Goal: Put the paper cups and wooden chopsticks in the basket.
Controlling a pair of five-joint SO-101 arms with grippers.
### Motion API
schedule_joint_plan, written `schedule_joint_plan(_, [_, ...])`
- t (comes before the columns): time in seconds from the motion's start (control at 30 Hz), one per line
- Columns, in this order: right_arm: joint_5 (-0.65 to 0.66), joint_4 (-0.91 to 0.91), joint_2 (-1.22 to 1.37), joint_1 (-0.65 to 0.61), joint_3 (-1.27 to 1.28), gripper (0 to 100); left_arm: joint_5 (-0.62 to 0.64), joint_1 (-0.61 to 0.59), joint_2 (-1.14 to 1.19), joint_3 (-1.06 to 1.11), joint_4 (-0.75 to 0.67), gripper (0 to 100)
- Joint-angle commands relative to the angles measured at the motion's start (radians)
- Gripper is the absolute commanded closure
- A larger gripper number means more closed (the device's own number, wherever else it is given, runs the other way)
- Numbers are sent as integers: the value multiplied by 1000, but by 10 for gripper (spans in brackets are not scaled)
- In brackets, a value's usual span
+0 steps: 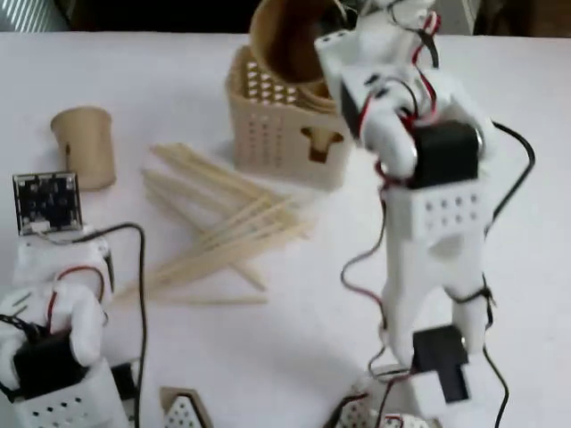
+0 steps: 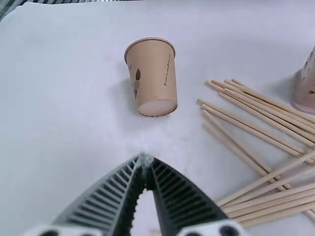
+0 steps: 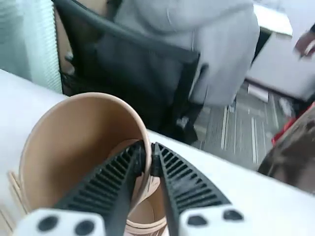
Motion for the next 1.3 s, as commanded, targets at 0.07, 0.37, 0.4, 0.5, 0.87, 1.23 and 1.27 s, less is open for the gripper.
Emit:
schedule_joint_plan(0.07, [-71,-27,65,51,-40,980,9,-2,-10,-6,-17,975])
schedule_joint_plan(0.37, [-140,4,122,81,-40,978,9,-2,-10,-6,-15,975])
schedule_joint_plan(0.4, [-140,7,120,79,-40,976,9,-2,-10,-5,-15,975])
schedule_joint_plan(0.5, [-172,-4,120,79,-40,920,9,-2,-10,-5,-15,975])
schedule_joint_plan(0.87, [-264,-163,130,59,-40,843,9,-2,-10,-5,-15,975])
schedule_joint_plan(1.23, [-129,-4,131,8,226,979,9,-2,-10,-5,-15,976])
schedule_joint_plan(1.27, [-130,-22,131,10,279,979,9,-2,-10,-5,-15,976])
